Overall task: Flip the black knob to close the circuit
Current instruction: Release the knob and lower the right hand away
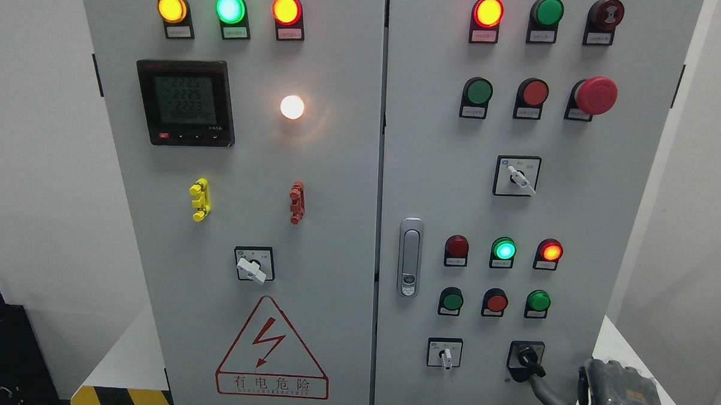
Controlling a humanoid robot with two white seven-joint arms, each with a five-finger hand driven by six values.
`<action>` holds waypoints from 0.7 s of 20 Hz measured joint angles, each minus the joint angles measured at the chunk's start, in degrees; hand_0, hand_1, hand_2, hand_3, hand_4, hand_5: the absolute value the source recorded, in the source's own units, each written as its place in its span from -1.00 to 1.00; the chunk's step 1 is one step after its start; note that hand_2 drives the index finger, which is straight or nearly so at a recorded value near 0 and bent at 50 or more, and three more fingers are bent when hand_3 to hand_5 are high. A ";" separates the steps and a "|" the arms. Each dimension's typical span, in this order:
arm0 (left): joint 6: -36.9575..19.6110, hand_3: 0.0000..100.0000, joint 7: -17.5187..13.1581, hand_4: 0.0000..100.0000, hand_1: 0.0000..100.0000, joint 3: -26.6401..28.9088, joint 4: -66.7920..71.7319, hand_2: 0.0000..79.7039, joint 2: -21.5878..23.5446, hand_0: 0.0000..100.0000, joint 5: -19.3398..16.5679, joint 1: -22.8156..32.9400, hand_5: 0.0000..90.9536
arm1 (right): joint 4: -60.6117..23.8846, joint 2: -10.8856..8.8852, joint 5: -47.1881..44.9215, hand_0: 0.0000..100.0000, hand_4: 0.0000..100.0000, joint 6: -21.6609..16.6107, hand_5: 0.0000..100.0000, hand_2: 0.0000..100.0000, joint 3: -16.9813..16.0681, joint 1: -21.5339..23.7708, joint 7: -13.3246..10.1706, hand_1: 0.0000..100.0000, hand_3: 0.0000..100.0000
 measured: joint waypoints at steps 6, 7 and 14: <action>0.00 -0.90 0.00 -0.95 -1.00 0.00 0.00 -1.00 0.00 -1.00 0.00 0.00 -1.00 | -0.03 0.44 -0.26 -1.00 0.67 2.03 0.76 0.76 1.46 0.38 -2.43 -0.98 1.00; 0.00 -0.90 0.00 -0.95 -1.00 0.00 0.00 -1.00 0.00 -1.00 0.00 0.00 -1.00 | -0.05 0.50 -0.29 -1.00 0.66 2.12 0.76 0.76 1.72 0.60 -3.33 -0.98 1.00; 0.00 -0.90 0.00 -0.95 -1.00 0.00 0.00 -1.00 0.01 -1.00 0.00 0.00 -1.00 | -0.34 1.77 -0.48 -1.00 0.65 1.75 0.76 0.74 2.95 2.61 -6.17 -0.95 1.00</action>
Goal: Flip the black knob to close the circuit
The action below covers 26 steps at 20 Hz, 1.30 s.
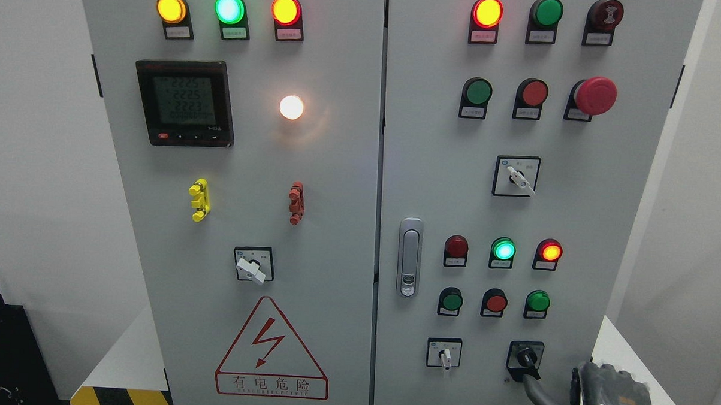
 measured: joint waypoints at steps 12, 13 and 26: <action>0.08 -0.90 0.00 -0.95 -1.00 0.00 0.00 -0.99 0.00 -1.00 0.00 0.00 -1.00 | -4.60 3.02 -20.98 -1.00 -0.13 -12.11 -0.51 -0.36 -0.16 11.22 -7.44 -1.00 0.07; 0.08 -0.90 0.00 -0.95 -1.00 0.00 0.00 -0.99 0.00 -1.00 0.00 0.00 -1.00 | -5.21 3.29 -25.77 -1.00 -0.43 -15.08 -0.79 -0.65 -0.56 12.85 -6.47 -0.99 -0.34; 0.34 -0.90 0.00 -0.95 -1.00 0.00 0.00 -1.00 0.00 -1.00 0.00 0.00 -1.00 | -9.69 5.39 -70.58 -1.00 -0.96 -28.35 -1.00 -1.00 -7.87 27.67 4.29 -1.00 -0.89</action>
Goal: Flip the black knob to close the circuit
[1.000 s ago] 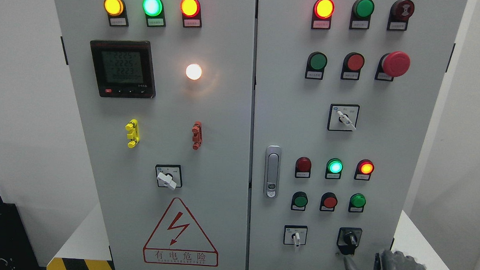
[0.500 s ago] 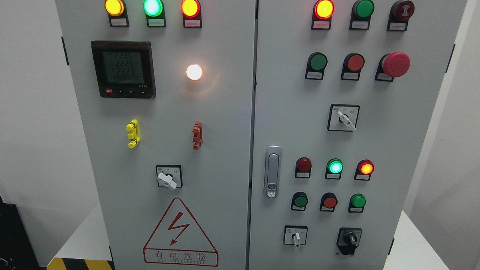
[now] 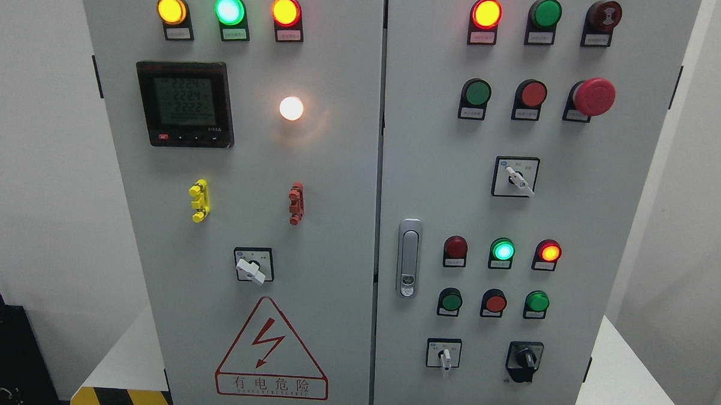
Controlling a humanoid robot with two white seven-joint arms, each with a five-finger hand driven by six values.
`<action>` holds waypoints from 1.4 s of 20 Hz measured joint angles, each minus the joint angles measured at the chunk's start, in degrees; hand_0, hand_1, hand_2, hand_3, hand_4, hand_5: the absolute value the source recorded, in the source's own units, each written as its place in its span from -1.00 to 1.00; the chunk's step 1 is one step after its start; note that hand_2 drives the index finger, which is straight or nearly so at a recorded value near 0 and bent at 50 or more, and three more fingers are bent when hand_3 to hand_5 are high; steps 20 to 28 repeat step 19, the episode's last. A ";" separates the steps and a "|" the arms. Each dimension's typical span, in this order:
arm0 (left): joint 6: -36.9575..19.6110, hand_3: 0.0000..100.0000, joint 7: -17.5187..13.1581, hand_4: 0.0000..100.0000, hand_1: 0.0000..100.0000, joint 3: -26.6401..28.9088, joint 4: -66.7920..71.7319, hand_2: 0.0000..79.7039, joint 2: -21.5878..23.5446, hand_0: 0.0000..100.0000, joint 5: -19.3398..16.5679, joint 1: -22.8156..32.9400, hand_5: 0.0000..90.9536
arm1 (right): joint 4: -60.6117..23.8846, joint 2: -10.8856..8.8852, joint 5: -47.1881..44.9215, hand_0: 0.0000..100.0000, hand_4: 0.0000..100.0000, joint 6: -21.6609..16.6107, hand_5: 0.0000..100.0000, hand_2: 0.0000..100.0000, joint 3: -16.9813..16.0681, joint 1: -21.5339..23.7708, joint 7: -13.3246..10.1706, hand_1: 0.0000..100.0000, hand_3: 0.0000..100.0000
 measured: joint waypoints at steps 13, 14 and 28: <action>-0.27 -0.90 0.00 -0.95 -1.00 0.00 0.00 -1.00 0.00 -1.00 0.00 0.00 -1.00 | -1.35 0.63 -12.70 -1.00 -0.98 -5.04 -1.00 -1.00 -2.73 7.27 4.00 -1.00 -0.90; -0.27 -0.90 0.00 -0.95 -1.00 0.00 0.00 -1.00 0.00 -1.00 0.00 0.00 -1.00 | -1.39 0.67 -12.97 -1.00 -0.97 -5.24 -1.00 -1.00 -2.77 7.56 4.12 -1.00 -0.88; -0.28 -0.90 0.00 -0.95 -1.00 0.00 0.00 -1.00 0.01 -1.00 0.00 0.00 -1.00 | -1.56 0.76 -13.68 -1.00 -0.96 -5.49 -1.00 -1.00 -2.69 8.41 4.31 -1.00 -0.87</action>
